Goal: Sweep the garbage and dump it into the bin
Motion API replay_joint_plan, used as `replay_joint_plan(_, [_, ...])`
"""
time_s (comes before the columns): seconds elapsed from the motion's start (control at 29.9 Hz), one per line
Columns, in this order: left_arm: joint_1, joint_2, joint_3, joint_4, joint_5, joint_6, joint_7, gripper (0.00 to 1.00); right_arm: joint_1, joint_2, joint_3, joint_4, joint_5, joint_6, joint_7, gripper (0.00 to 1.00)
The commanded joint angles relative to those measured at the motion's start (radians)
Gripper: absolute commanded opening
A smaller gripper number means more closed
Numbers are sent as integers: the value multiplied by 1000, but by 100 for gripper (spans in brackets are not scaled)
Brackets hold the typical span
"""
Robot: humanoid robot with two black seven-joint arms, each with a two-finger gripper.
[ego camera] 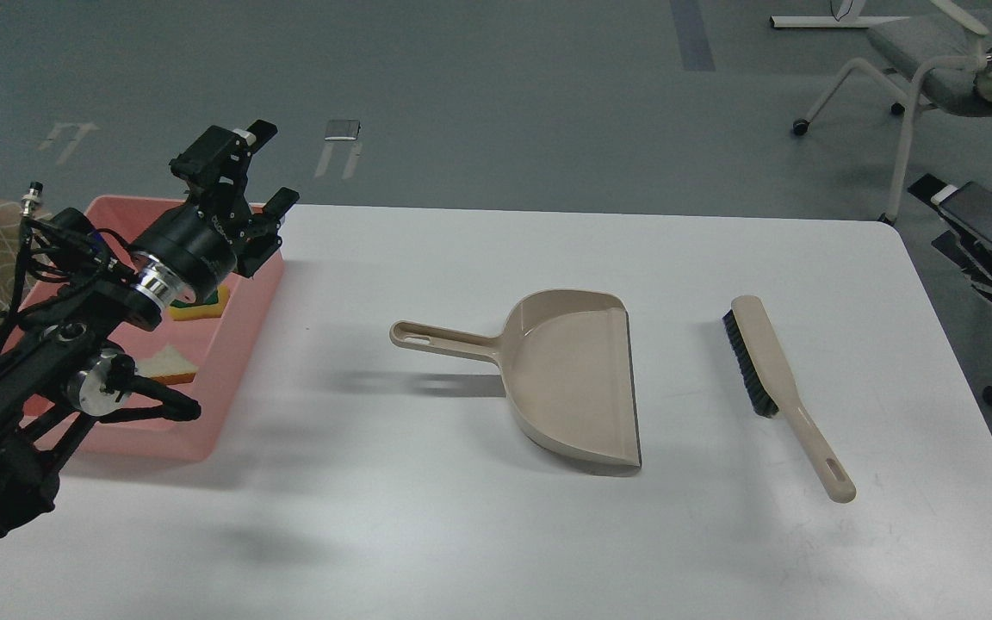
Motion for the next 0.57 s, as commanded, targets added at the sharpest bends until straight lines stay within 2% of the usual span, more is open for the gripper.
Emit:
replay_joint_plan(0.0, [2,-10,-55,11,-72,-7,1,97,42,129,28,-80,74,0,0,100])
replay_joint_plan(0.03, [2,-10,-66,11,-89,-7,1,97,58,153,28,-97,88,0,0,100])
replay_joint_plan(0.1, [7,-10,-116,17,-160,-10,1,97,122,277,28,-181,141,0,0,100])
replay_joint_plan(0.2, [7,-13,-167,44,-233,-39,1,97,170,371,29,-231,195,0,2,100])
replay_joint_plan(0.3, [7,-27,-215,115,-313,-98,7,97,227,416,26,-275,285,-1,2,100])
replay_joint_plan(0.37, [6,-28,-232,150,-343,-120,11,97,269,437,26,-318,356,-54,2,100])
replay_joint_plan(0.53, [6,-30,-238,195,-361,-125,13,97,328,444,28,-360,485,-102,3,100])
